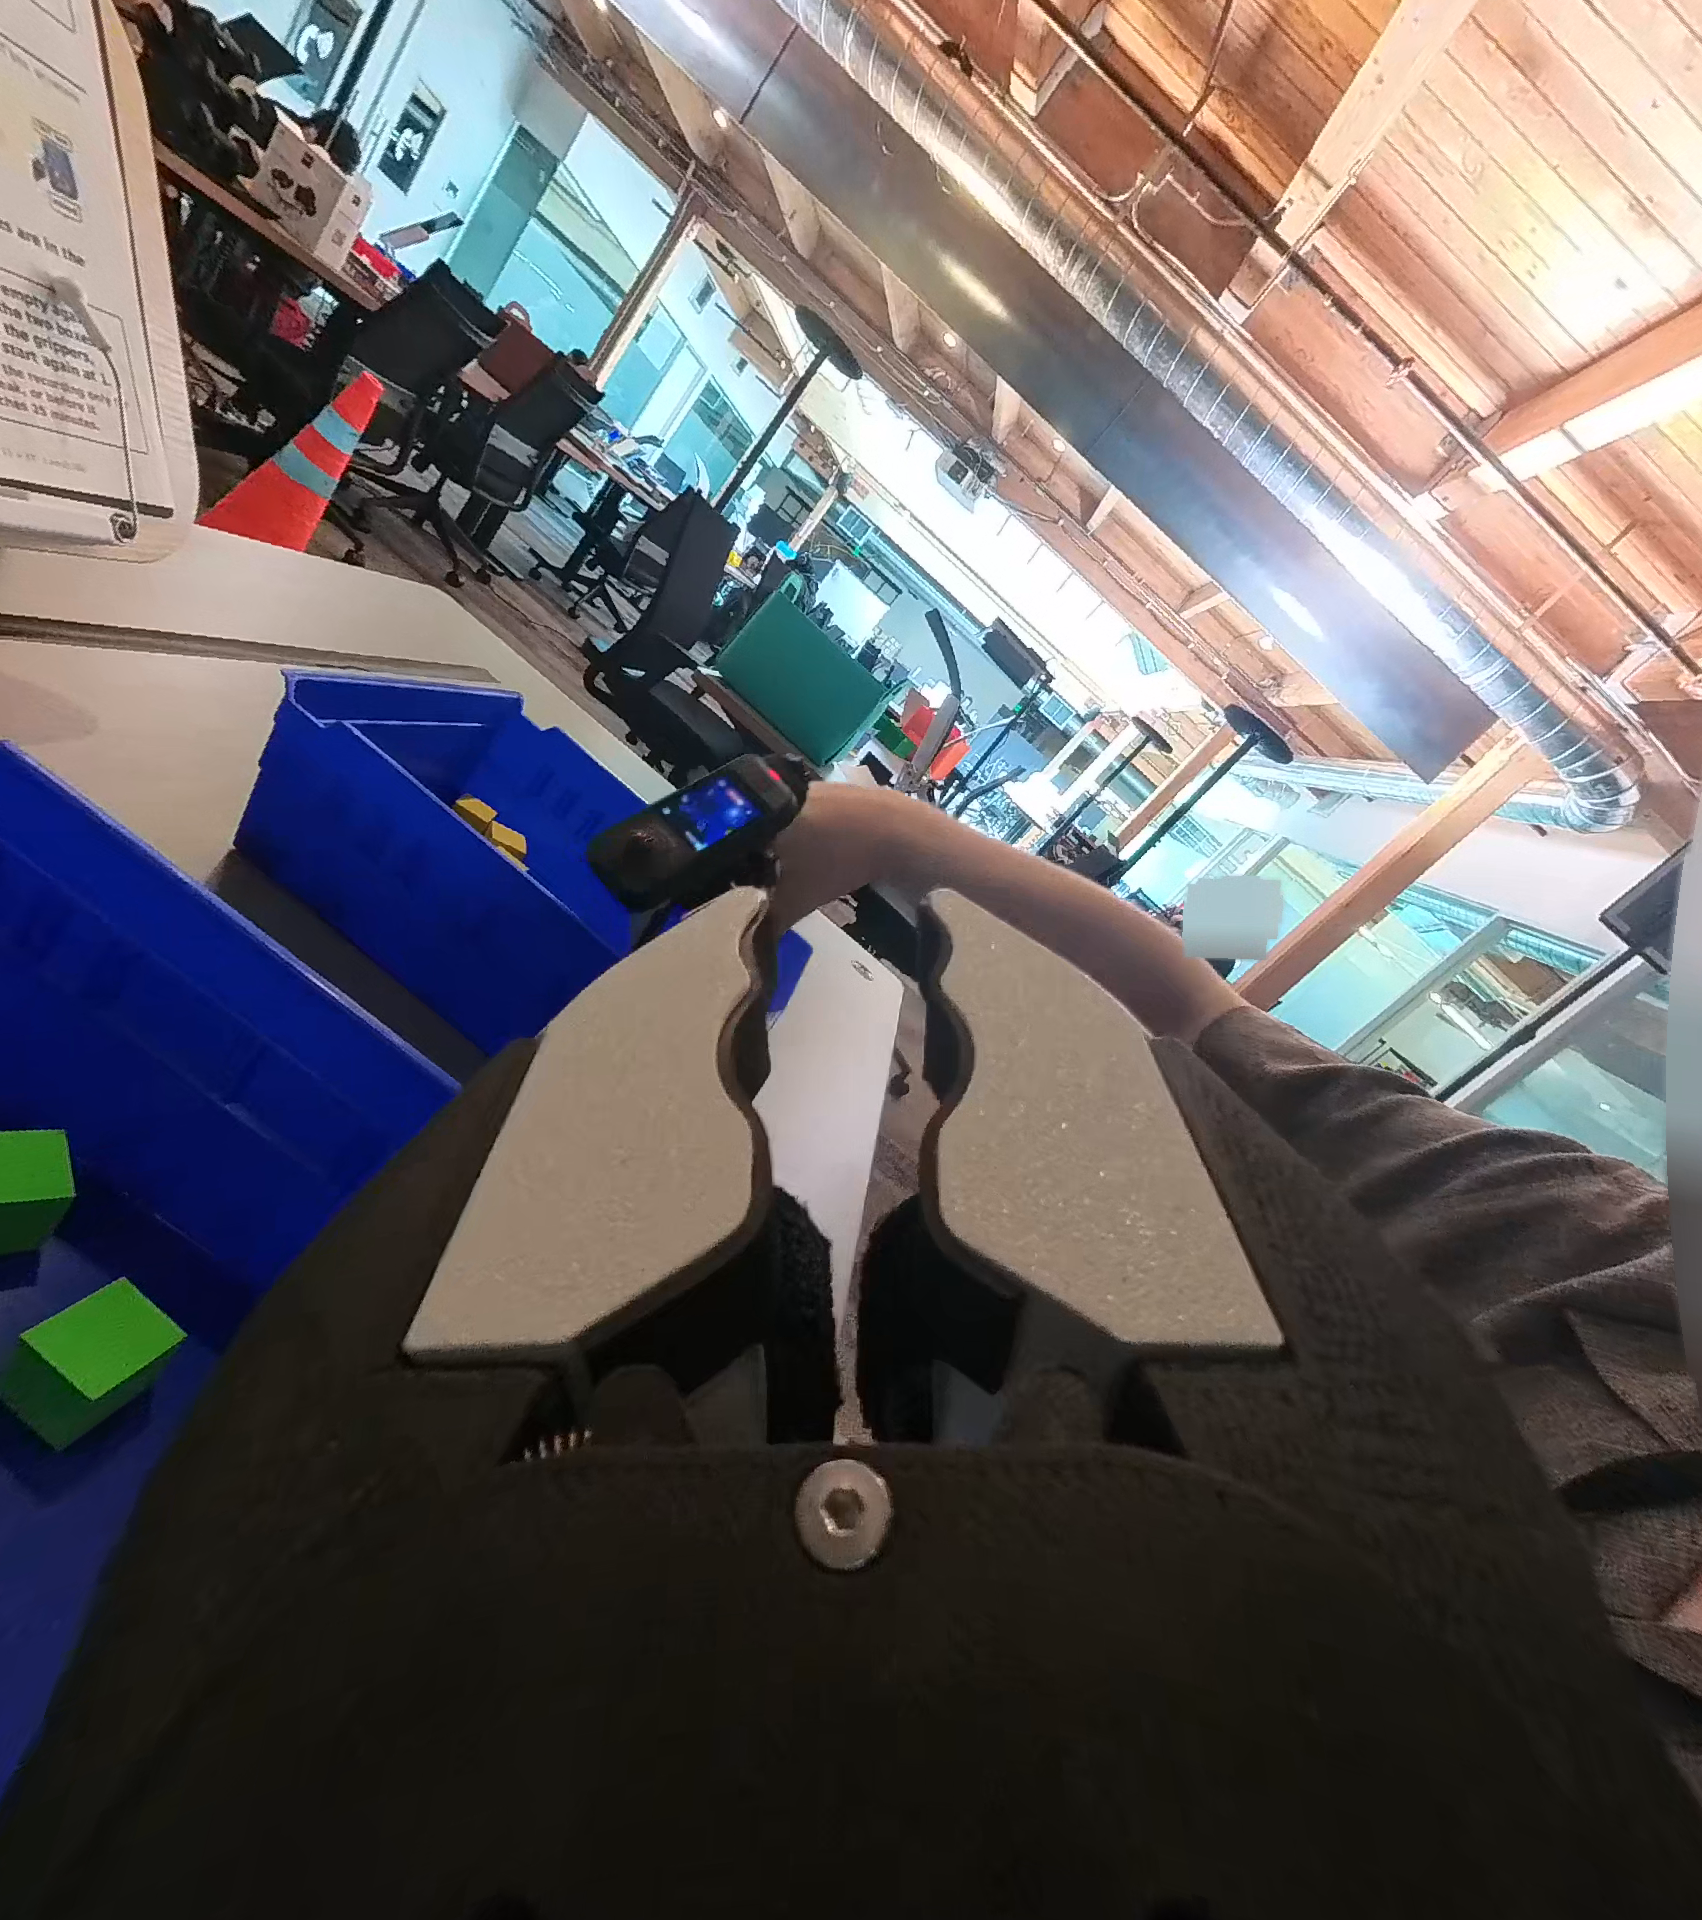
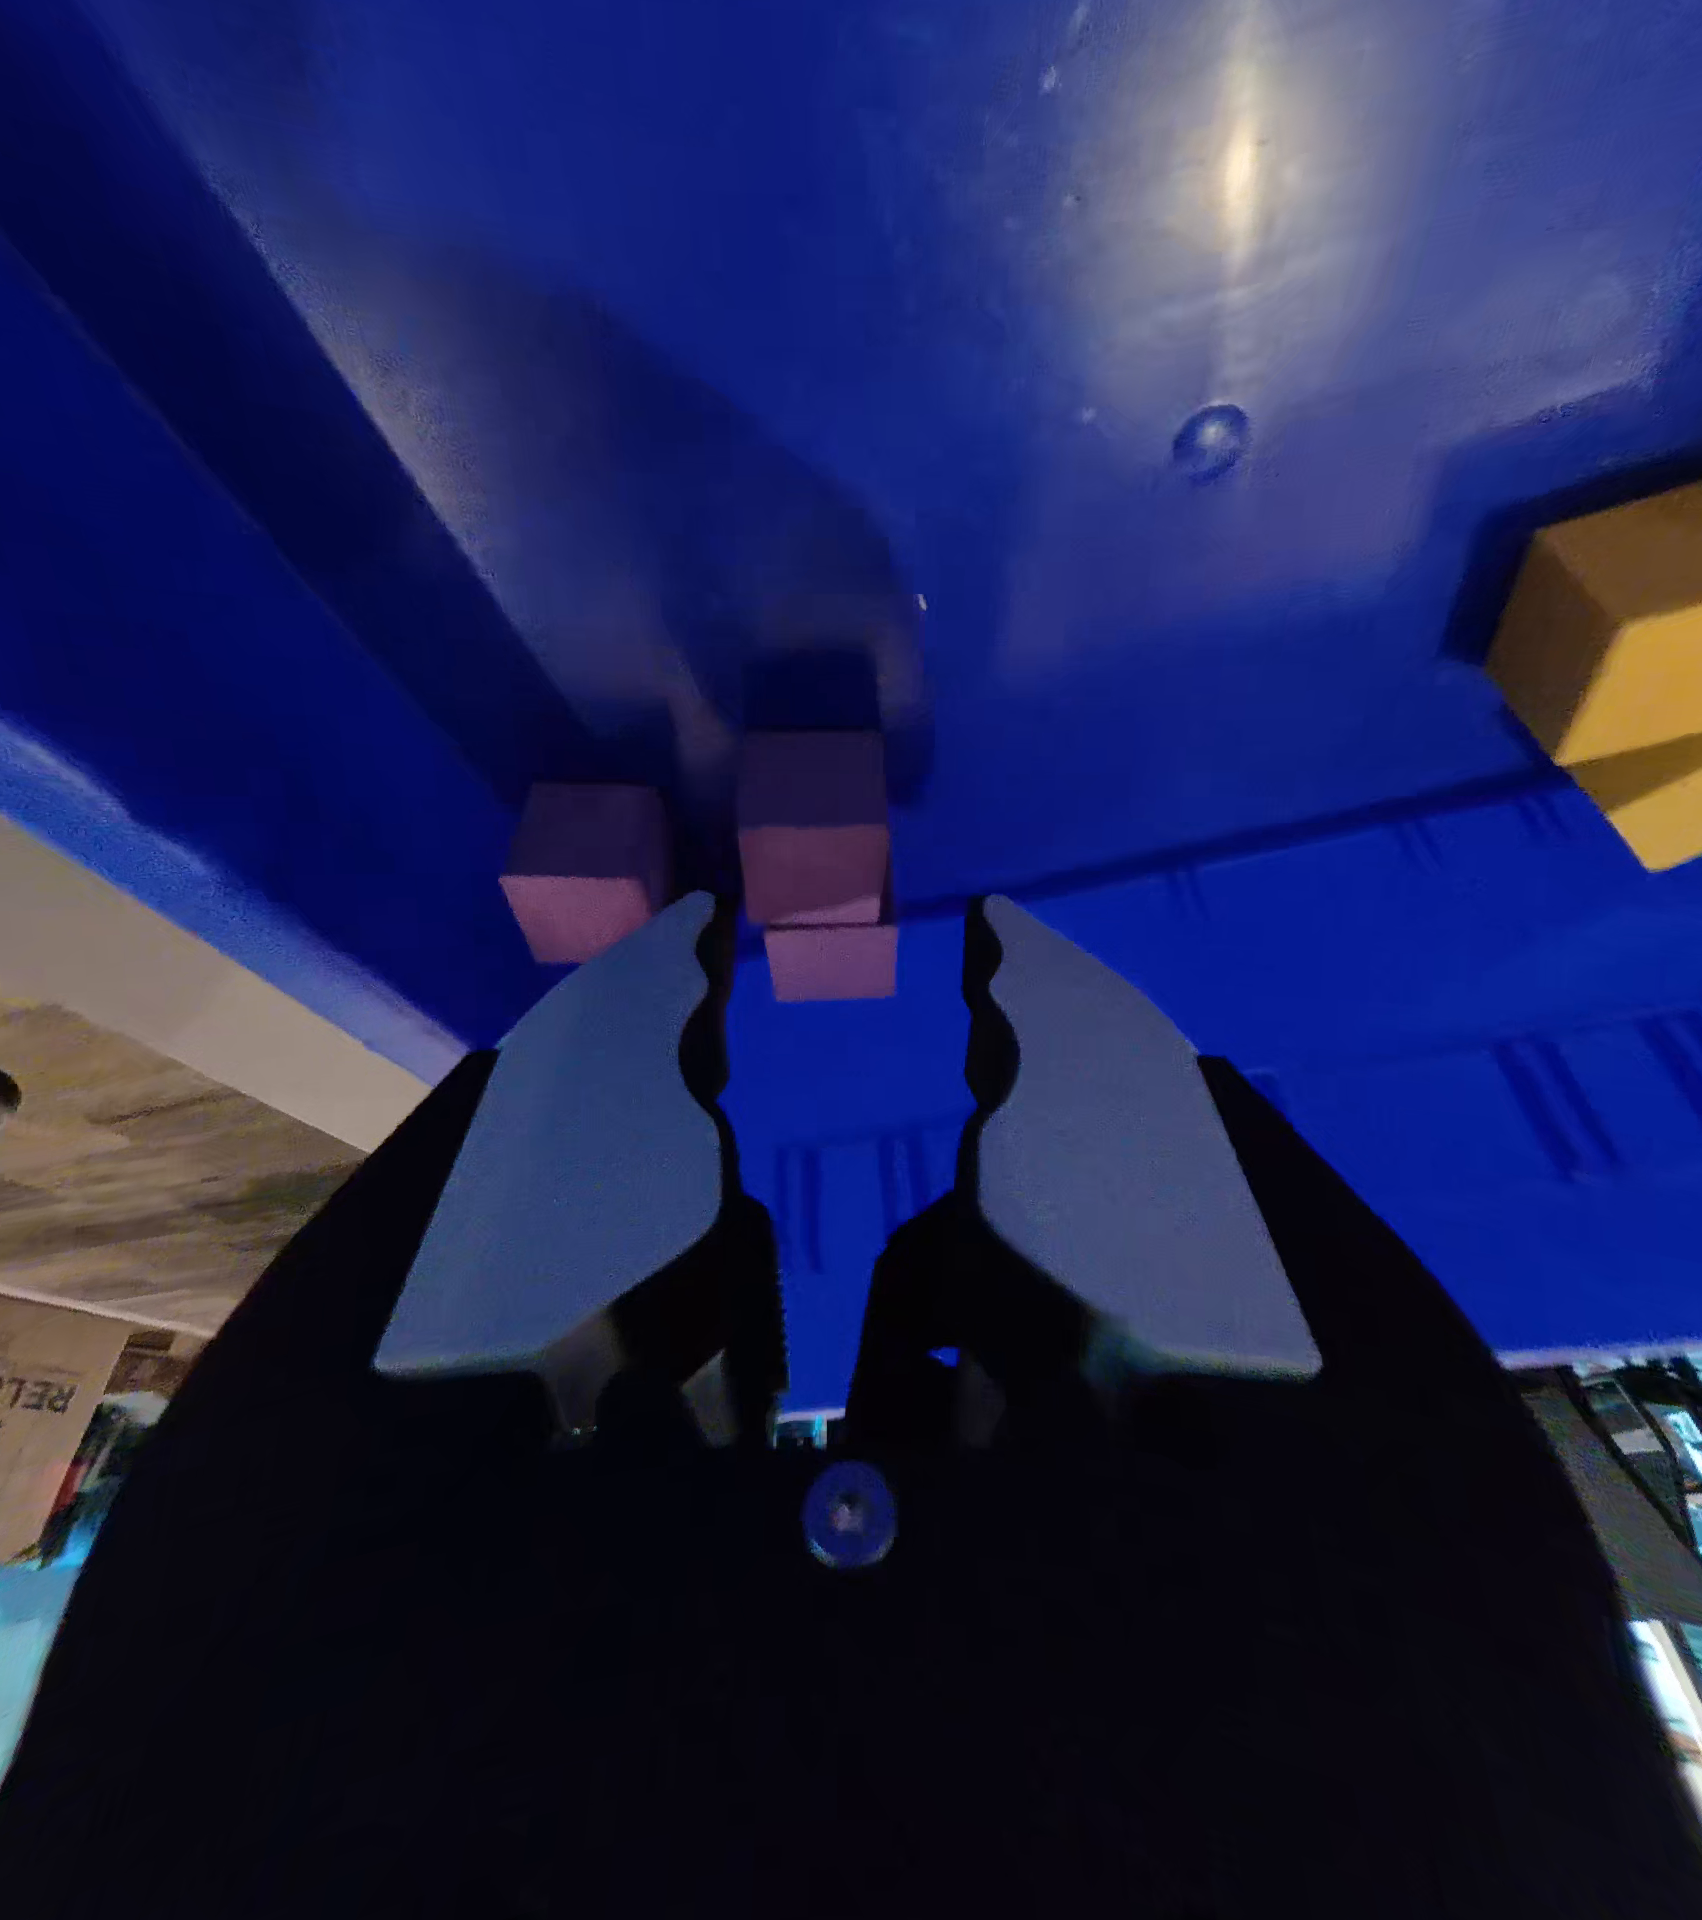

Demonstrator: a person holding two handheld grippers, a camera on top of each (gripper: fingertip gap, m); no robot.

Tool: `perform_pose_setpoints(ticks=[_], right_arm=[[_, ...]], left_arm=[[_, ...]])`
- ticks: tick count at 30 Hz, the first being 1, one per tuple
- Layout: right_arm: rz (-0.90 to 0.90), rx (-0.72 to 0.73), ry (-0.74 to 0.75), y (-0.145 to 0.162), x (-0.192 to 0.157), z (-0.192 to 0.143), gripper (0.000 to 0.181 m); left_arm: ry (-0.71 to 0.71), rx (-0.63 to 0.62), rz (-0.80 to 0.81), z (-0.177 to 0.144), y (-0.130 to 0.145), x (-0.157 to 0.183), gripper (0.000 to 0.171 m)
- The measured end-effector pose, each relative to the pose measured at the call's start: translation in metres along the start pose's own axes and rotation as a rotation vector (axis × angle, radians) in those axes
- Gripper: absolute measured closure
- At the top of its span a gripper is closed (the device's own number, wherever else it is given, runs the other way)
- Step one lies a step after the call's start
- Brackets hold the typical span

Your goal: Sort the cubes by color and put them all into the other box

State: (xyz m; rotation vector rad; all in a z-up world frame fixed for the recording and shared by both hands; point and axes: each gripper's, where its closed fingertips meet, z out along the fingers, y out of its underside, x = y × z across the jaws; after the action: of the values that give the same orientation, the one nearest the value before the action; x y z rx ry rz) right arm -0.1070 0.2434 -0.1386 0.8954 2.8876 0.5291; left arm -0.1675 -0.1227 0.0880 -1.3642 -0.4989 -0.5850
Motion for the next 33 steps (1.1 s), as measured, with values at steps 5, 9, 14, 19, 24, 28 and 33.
perform_pose_setpoints(ticks=[5,9,14,19,24,28,33], right_arm=[[0.006,0.173,0.146,-0.013,0.011,-0.047,0.138],[-0.032,0.389,0.276,-0.036,0.003,-0.092,0.14],[-0.065,0.456,0.327,-0.05,-0.01,-0.109,0.141],[-0.095,0.451,0.338,-0.055,-0.02,-0.104,0.142],[-0.114,0.466,0.339,-0.056,-0.022,-0.102,0.143],[-0.128,0.493,0.347,-0.057,-0.023,-0.103,0.144],[-0.133,0.516,0.359,-0.053,-0.022,-0.101,0.145]], left_arm=[[-0.205,-0.12,0.076,-0.006,0.015,-0.029,0.145],[-0.687,-0.397,0.212,-0.029,0.046,-0.106,0.145],[-0.928,-0.665,0.181,-0.026,0.087,-0.163,0.121],[-1.026,-0.718,0.107,-0.013,0.115,-0.194,0.115],[-1.103,-0.736,0.073,-0.01,0.132,-0.209,0.111],[-1.151,-0.774,0.045,-0.012,0.139,-0.219,0.115],[-1.111,-0.734,0.03,-0.006,0.133,-0.216,0.14]])
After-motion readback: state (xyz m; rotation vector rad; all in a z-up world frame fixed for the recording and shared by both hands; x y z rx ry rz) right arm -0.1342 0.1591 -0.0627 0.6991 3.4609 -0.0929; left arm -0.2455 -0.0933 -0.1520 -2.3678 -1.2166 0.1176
